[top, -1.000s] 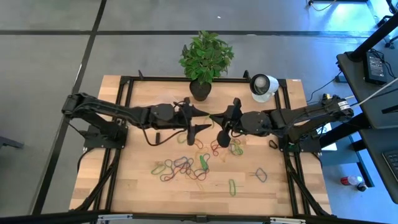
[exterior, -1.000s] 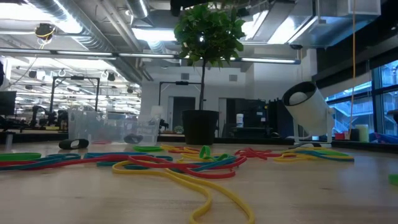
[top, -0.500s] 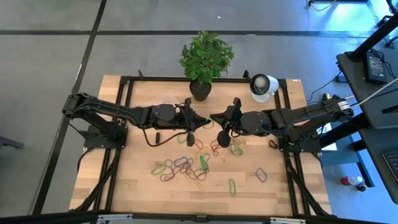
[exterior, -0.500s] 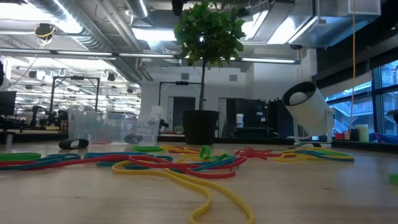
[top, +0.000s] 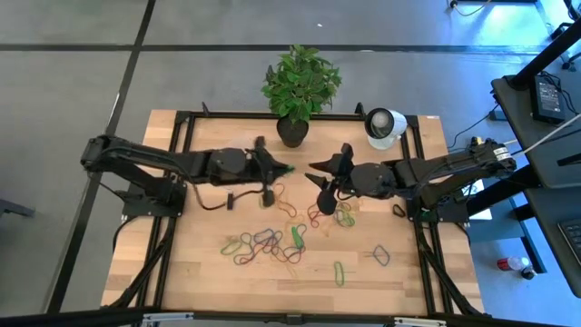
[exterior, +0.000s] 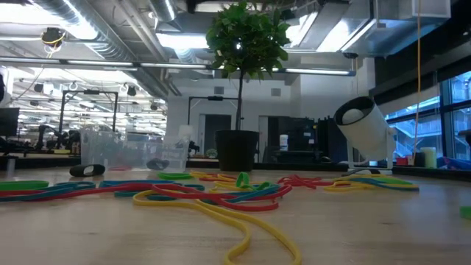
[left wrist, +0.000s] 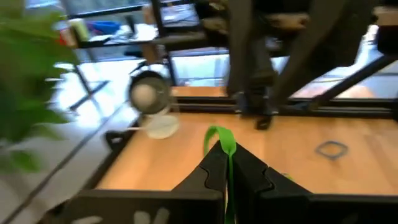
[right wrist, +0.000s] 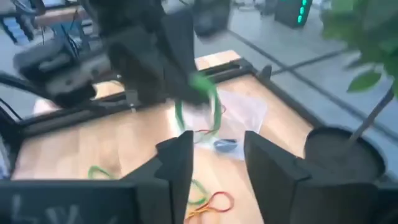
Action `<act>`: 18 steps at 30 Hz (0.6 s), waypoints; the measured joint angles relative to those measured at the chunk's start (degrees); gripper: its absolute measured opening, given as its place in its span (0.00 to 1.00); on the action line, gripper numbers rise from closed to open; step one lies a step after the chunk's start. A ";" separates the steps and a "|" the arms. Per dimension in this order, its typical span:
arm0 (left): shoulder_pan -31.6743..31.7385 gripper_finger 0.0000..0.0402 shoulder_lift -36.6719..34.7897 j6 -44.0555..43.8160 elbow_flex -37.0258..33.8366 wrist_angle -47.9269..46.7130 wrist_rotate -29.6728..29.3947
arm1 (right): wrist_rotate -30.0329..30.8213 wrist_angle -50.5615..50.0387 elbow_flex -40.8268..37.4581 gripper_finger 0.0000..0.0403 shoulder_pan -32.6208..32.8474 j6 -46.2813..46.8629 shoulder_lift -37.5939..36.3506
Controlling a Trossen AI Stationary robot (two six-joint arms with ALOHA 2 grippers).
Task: Pick and place rubber bands into bin
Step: Put the green rubber band into the transparent bin
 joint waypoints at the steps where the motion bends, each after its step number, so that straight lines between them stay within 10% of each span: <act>1: 0.02 0.01 -1.59 0.01 0.03 -1.91 -1.28 | 0.04 -0.52 0.00 0.39 0.00 2.26 0.00; 12: 8.60 0.00 -14.46 -16.95 -0.24 -40.76 -9.17 | 0.07 -9.04 -0.02 0.43 0.02 16.05 0.09; 18: 15.04 0.00 -14.56 -20.65 -6.42 -45.62 -4.56 | 0.02 -8.21 -0.87 0.43 0.01 18.37 1.63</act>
